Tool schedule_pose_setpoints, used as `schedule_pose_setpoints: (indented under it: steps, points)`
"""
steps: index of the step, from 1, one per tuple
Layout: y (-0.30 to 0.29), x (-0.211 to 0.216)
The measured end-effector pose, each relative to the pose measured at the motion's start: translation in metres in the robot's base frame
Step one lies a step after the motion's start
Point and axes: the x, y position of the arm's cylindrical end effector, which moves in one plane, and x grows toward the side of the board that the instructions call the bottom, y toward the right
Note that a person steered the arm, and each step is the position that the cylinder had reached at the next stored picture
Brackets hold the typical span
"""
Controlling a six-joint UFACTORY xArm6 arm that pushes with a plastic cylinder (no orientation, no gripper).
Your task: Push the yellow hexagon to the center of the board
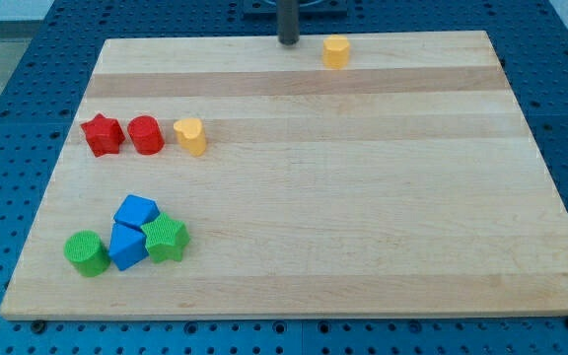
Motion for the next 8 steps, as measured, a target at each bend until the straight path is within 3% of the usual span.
schedule_pose_setpoints:
  steps: [2, 8]
  points:
    - [0.065, 0.01]
    - [0.04, 0.104]
